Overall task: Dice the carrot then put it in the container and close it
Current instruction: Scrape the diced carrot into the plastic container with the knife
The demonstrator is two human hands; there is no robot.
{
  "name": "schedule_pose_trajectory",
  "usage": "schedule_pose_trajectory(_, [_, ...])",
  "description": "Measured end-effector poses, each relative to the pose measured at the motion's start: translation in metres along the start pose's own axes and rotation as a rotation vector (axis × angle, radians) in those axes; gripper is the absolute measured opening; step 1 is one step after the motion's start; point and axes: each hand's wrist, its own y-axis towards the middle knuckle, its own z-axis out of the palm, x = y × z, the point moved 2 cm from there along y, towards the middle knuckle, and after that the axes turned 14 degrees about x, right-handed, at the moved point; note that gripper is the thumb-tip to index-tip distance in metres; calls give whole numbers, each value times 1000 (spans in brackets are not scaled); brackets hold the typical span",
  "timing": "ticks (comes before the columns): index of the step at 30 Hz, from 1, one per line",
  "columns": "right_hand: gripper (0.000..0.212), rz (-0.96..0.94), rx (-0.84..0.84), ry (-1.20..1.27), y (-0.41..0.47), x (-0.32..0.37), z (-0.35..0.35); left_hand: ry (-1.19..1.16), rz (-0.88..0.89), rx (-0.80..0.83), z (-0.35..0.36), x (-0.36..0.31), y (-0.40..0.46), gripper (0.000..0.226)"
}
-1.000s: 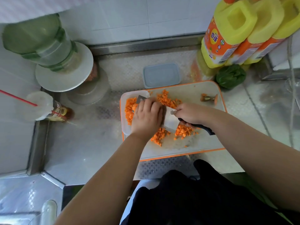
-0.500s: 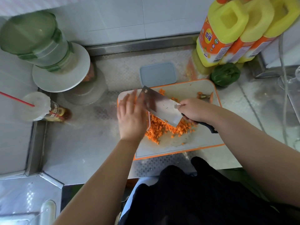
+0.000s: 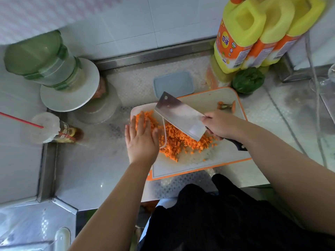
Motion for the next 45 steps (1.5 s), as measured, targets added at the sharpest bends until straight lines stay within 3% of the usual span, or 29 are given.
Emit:
schedule_pose_trajectory(4, [42, 25, -166, 45, -10, -42, -9, -60, -95, -174, -8, 0, 0, 34])
schedule_pose_trajectory(6, [39, 58, -238, 97, -11, -71, -8, -101, -96, -184, -9, -9, 0, 39])
schedule_pose_trajectory(8, [35, 122, -269, 150, -12, -100, -4, -148, -42, -202, -11, -23, 0, 50])
schedule_pose_trajectory(12, [33, 218, -284, 200, -10, -138, 4, -184, 191, -229, -2, -52, 1, 42])
schedule_pose_trajectory(18, [36, 253, -194, 218, 1, -149, 15, -128, 142, -41, 26, -64, -6, 50])
schedule_pose_trajectory(23, [31, 231, -91, 208, 15, -123, 32, 32, 247, 19, 29, -65, -10, 53])
schedule_pose_trajectory(26, [38, 211, -25, 223, 24, -109, 44, 57, 237, 36, 27, -67, -2, 63])
schedule_pose_trajectory(32, [38, 214, 109, 425, 31, -92, 51, 73, 227, 98, 27, -70, 13, 62])
schedule_pose_trajectory(38, [21, 154, 143, 782, 36, -88, 53, 39, 268, -7, 23, -70, 11, 51])
schedule_pose_trajectory(45, [28, 84, 142, 747, 23, -100, 37, -65, 311, -58, 22, -65, 5, 36])
